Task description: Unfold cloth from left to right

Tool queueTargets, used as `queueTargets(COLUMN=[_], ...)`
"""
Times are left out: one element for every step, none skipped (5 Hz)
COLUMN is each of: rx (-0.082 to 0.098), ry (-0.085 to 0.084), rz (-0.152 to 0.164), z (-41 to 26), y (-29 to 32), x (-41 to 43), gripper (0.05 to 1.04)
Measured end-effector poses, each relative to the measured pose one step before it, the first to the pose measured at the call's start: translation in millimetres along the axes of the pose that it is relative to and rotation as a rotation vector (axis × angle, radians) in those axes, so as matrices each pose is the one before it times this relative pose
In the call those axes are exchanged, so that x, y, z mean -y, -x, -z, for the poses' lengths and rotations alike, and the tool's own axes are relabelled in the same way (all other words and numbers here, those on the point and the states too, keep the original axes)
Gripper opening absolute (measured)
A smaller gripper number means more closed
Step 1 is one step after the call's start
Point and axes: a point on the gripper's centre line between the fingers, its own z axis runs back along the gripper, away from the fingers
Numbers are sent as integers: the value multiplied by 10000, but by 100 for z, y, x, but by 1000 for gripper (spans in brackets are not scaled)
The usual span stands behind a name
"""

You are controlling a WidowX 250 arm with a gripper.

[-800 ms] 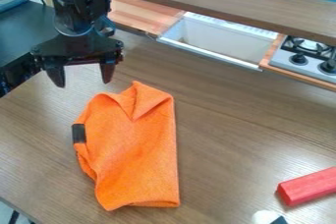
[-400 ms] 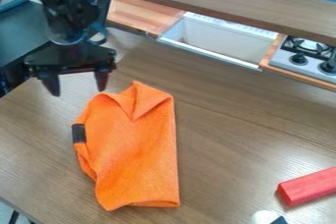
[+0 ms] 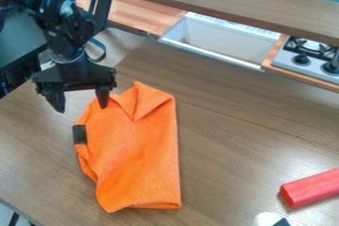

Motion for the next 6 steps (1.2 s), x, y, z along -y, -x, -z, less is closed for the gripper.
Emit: queueTargets(rx=[214,46,259,197,68,6], ry=[388,274,288,251,127,55], rz=[-104,-47,-318,-221,5,97], z=[642,388,-96,25,88,81], y=[450,530,377,73,271,171], x=[-327,-253,-696,-301,-39,21], gripper=[999,999,999,999,999,999])
